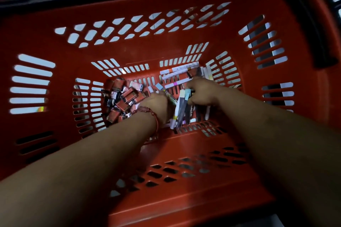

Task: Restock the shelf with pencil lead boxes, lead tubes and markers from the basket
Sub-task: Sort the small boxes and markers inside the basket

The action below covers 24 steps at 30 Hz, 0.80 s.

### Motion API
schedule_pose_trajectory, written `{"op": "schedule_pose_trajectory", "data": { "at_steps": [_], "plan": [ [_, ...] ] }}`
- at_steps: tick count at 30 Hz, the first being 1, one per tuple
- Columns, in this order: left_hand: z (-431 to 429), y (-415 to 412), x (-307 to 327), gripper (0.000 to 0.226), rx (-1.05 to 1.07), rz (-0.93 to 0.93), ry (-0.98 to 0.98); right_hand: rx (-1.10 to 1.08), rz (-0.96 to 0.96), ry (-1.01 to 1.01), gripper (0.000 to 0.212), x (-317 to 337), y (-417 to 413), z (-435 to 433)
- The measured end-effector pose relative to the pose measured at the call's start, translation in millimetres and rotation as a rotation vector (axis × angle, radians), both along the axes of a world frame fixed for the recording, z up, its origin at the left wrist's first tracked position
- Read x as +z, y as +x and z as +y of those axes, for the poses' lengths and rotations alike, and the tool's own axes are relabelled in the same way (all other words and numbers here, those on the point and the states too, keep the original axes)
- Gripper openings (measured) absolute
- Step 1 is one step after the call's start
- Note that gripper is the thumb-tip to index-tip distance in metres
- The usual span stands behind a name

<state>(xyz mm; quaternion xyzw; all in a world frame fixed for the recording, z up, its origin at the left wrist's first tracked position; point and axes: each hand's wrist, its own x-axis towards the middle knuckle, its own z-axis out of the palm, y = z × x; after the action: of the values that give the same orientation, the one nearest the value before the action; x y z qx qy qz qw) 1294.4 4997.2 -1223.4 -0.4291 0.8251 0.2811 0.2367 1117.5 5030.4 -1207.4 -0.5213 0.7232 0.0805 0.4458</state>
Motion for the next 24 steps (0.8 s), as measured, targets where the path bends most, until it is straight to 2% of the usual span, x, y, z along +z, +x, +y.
{"op": "schedule_pose_trajectory", "data": {
  "at_steps": [3, 6, 13, 17, 21, 24],
  "plan": [
    [-0.1, 7.2, -5.6, 0.053, 0.051, -0.067, 0.050, -0.045, -0.050, 0.004, 0.021, 1.5, 0.9, -0.9],
    [4.0, 9.5, -8.6, 0.047, 0.162, 0.032, 0.072, -0.107, -0.071, 0.017, 0.023, 0.6, -1.3, -1.2],
    [7.9, 6.8, -8.9, 0.047, 0.297, 0.223, 0.007, -0.147, -0.067, -0.036, 0.045, -5.6, -10.4, 2.3],
    [7.7, 11.5, -17.6, 0.048, 0.369, 0.361, 0.010, -0.032, 0.026, -0.031, 0.037, -6.6, -7.7, 0.5],
    [7.3, 15.3, -23.6, 0.070, 0.459, 0.447, 0.029, 0.169, 0.196, -0.007, 0.034, -6.9, 1.7, 2.5],
    [8.0, 12.3, -28.2, 0.074, 0.556, 0.490, 0.040, 0.213, 0.251, -0.017, 0.034, -6.2, 3.3, 4.2]
  ]
}}
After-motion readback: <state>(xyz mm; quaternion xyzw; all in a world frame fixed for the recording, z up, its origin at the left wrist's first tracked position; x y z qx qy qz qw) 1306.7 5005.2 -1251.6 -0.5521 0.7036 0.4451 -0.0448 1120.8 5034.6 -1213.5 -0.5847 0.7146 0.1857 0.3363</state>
